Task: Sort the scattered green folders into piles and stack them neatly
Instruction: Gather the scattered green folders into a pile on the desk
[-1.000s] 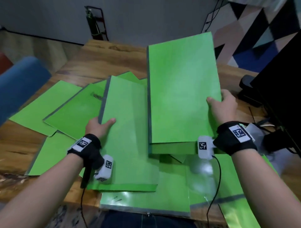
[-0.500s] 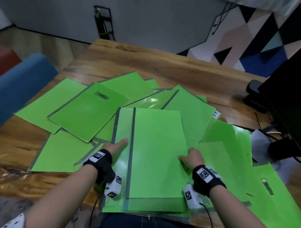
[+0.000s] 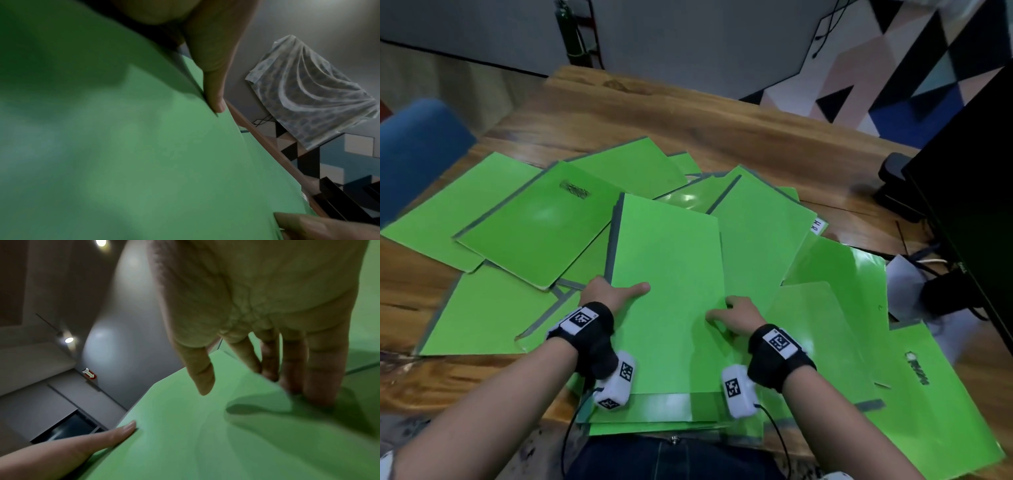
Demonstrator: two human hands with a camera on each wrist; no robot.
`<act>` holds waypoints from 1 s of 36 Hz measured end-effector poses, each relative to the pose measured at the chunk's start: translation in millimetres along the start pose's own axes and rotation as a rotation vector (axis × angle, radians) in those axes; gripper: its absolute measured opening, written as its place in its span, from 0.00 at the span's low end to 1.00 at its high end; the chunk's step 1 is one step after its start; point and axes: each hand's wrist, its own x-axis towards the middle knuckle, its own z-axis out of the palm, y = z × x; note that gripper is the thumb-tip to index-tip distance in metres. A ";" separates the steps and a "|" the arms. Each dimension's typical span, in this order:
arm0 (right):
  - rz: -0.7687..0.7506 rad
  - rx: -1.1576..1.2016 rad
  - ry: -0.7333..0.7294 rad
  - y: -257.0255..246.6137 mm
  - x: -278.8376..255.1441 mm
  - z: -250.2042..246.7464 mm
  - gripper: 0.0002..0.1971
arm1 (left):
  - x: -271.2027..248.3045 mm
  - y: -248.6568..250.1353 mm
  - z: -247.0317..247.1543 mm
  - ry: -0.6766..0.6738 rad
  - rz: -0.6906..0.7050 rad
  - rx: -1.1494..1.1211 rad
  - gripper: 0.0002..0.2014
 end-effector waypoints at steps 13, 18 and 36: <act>0.514 -0.248 0.474 104.9 -5.7 -111.5 0.63 | 8.1 -10.9 -9.2 0.078 0.047 -0.064 0.50; 0.568 -0.183 0.437 140.6 0.4 -118.1 0.70 | 11.0 -15.8 -8.3 0.086 0.023 -0.081 0.49; 0.135 -0.831 0.880 -38.4 -70.0 -215.7 0.14 | 13.9 -9.1 -6.8 0.100 0.045 -0.036 0.47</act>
